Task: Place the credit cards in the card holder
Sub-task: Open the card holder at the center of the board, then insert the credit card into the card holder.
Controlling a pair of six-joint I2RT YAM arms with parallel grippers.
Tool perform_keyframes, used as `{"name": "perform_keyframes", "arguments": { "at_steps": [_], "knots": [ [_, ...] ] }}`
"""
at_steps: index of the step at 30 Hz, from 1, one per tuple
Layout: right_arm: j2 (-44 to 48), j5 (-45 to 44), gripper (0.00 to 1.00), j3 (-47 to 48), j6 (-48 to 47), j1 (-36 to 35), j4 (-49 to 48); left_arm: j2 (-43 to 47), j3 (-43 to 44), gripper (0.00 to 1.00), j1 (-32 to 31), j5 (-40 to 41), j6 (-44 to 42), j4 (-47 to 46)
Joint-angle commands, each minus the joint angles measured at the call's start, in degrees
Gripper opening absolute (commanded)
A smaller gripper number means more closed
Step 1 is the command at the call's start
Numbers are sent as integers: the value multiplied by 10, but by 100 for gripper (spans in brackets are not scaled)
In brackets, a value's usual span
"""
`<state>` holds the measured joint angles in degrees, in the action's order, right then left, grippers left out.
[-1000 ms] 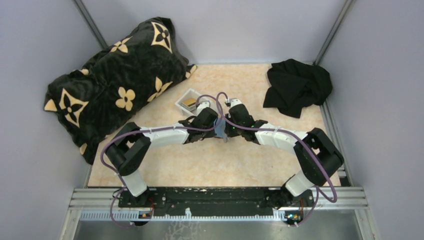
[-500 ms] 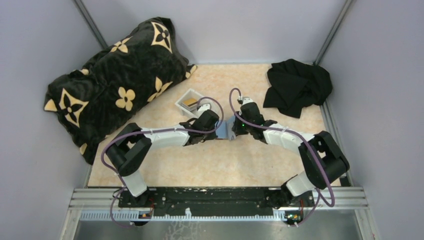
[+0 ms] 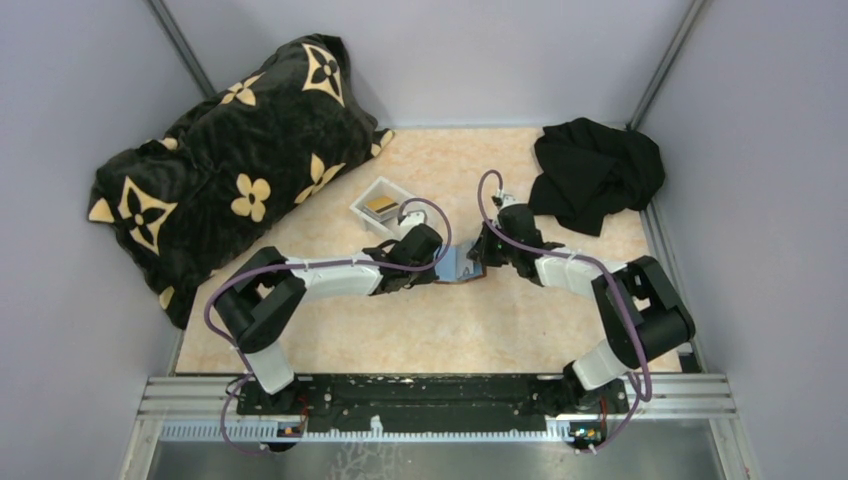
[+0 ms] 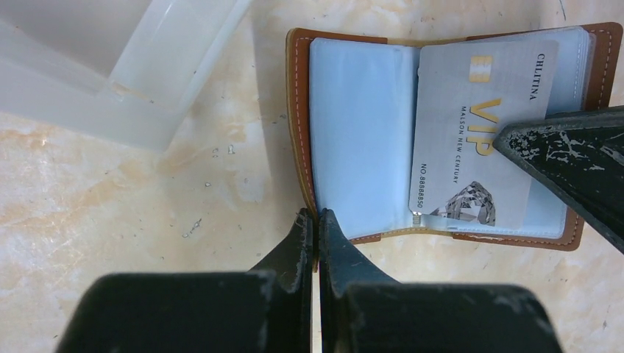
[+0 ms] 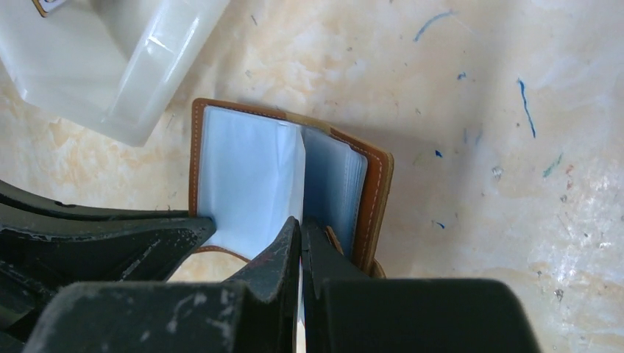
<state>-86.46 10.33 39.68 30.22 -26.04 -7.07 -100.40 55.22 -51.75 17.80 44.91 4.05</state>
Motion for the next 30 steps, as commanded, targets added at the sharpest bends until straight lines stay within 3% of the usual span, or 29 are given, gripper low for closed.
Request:
{"name": "perform_keyframes", "arguments": {
  "at_steps": [1, 30],
  "knots": [
    [-13, 44, 0, -20, 27, 19, -57, -17, -15, 0, -7, -2, 2, 26],
    [-61, 63, 0, -78, 57, 27, -132, -31, -19, 0, -20, -14, 13, 17]
  ]
}}
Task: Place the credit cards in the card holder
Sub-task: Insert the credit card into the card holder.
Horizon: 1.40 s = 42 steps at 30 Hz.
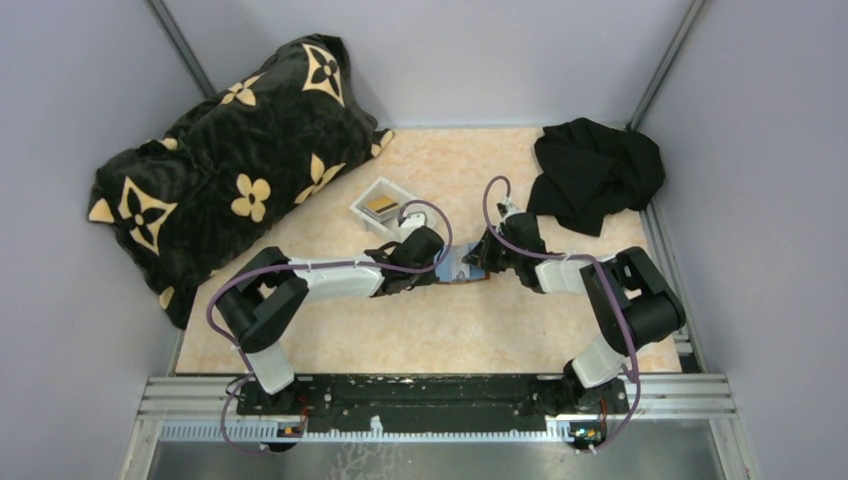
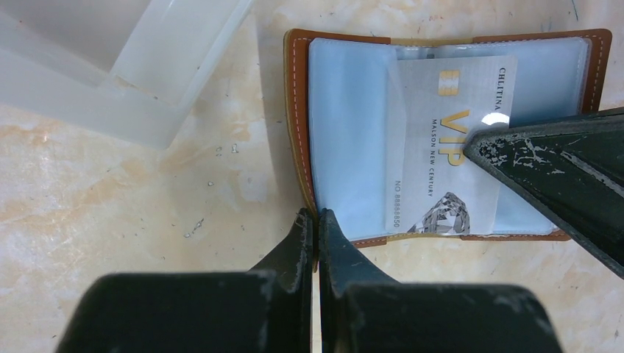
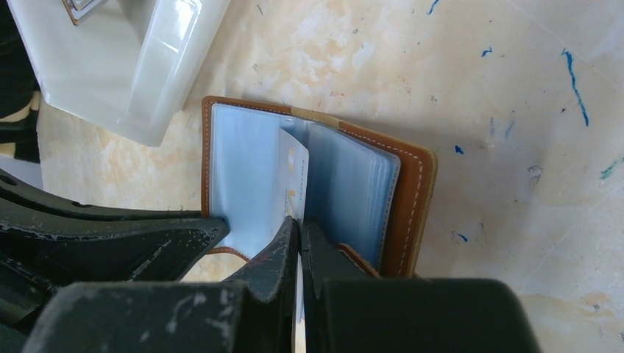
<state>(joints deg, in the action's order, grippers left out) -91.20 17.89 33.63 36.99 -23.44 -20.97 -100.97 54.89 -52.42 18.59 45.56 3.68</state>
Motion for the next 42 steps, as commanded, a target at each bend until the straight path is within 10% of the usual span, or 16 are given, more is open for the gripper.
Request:
{"name": "perform_keyframes", "arguments": {
  "at_steps": [1, 21, 29, 42],
  "knots": [
    [-14, -15, 0, -18, -12, 0, 7, -26, -15, 0, -14, -24, 7, 20],
    [-51, -63, 0, 3, -12, -51, 14, -19, -20, 5, -26, -56, -2, -7],
    [-56, -77, 0, 14, -14, -68, 25, -3, -35, 28, -28, -53, -1, -15],
    [15, -128, 30, 35, -48, -70, 100, 18, -53, 40, -28, -16, 14, 0]
  ]
}}
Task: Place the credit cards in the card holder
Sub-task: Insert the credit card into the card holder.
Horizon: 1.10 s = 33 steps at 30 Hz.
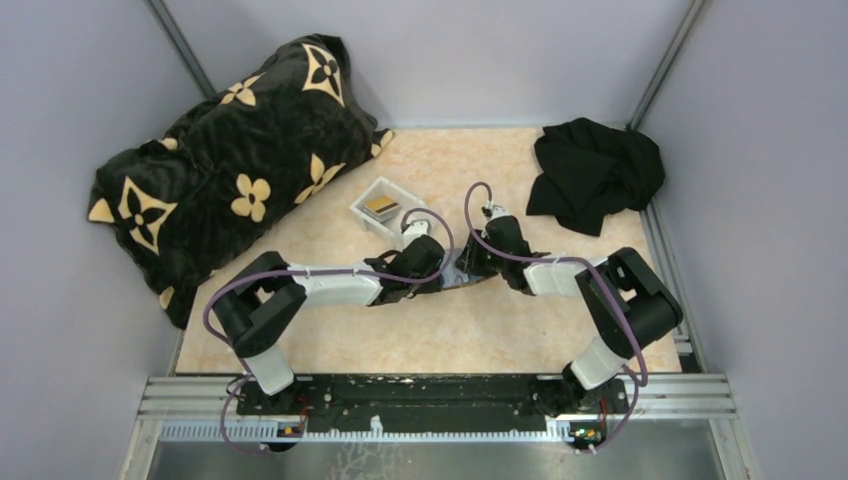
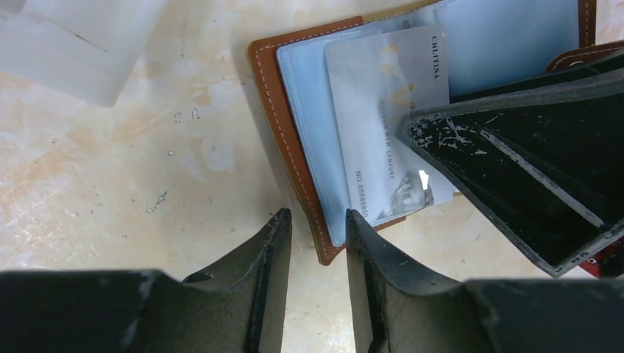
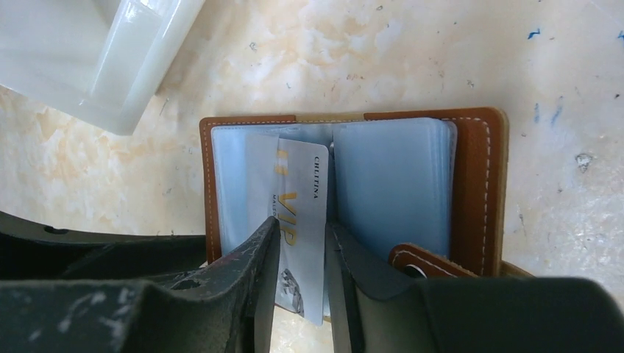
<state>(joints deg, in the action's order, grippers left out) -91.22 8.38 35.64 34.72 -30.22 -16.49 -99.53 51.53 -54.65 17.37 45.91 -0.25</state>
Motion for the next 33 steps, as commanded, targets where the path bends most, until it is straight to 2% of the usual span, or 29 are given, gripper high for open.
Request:
{"name": "perform_keyframes", "arguments": {
  "at_steps": [1, 8, 14, 25, 33],
  "knots": [
    [17, -34, 31, 17, -27, -2, 56, 6, -20, 41, -6, -1, 11, 40],
    [25, -43, 42, 30, -36, -6, 70, 20, -30, 41, -5, 14, 12, 39],
    [30, -46, 42, 39, -42, -8, 80, 23, -37, 37, -5, 25, 13, 34],
    [27, -45, 40, 47, -50, -11, 90, -24, -9, 32, -5, 3, 7, 38],
    [21, -45, 39, 40, -51, -11, 82, 12, -16, 32, -6, 25, 10, 41]
  ]
}}
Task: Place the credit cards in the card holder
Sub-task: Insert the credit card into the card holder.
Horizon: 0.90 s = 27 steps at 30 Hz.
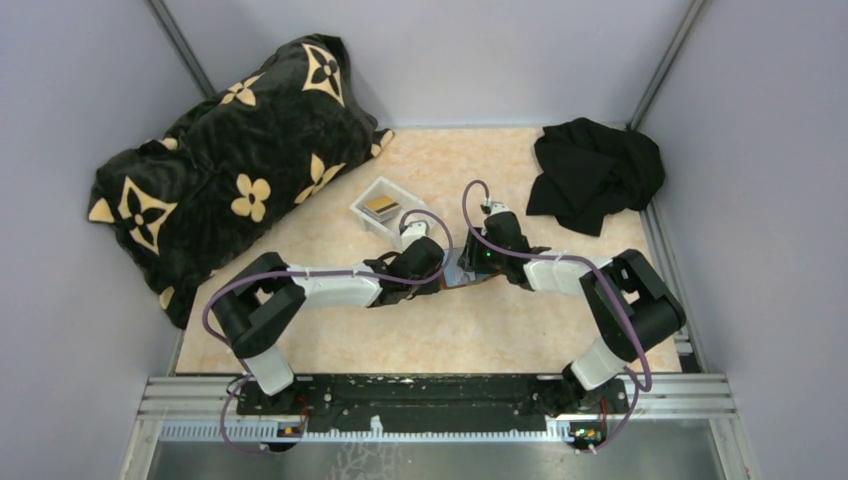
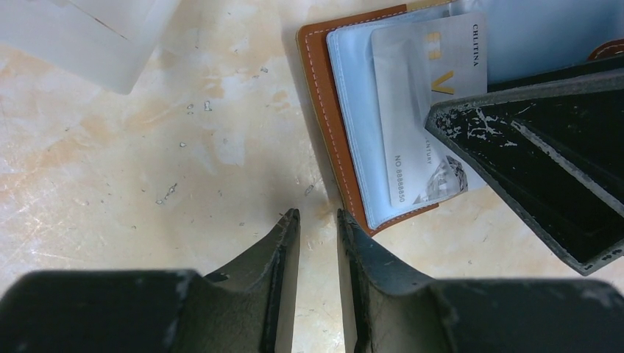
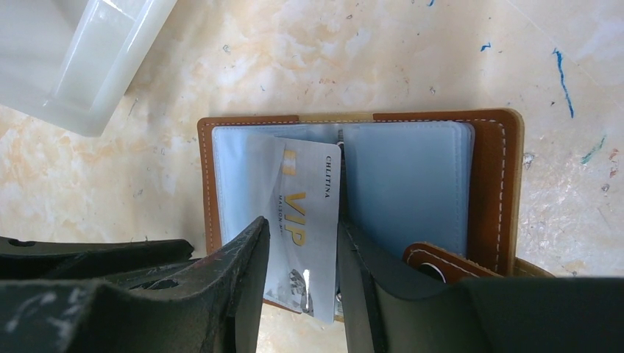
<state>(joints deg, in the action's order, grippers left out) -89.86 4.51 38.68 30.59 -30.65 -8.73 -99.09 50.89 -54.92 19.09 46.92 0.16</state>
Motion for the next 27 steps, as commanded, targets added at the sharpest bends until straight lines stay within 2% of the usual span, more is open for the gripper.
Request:
{"name": "perform_keyframes", "arguments": {
  "at_steps": [1, 11, 16, 23, 27],
  "knots": [
    [7, -7, 39, 9, -9, -7, 4, 8, -11, 32, -3, 8, 1, 37],
    [7, -10, 39, 3, -9, -6, 0, 24, -3, 29, -3, 5, 3, 35],
    [7, -9, 38, 1, -9, -6, -3, 42, -16, 23, -3, 1, 5, 5],
    [8, -8, 38, -1, -8, -6, -6, 65, -37, 2, -3, -17, 1, -75],
    [7, -7, 37, -2, -7, -6, -7, 56, -34, 0, -3, -33, -2, -107]
  ]
}}
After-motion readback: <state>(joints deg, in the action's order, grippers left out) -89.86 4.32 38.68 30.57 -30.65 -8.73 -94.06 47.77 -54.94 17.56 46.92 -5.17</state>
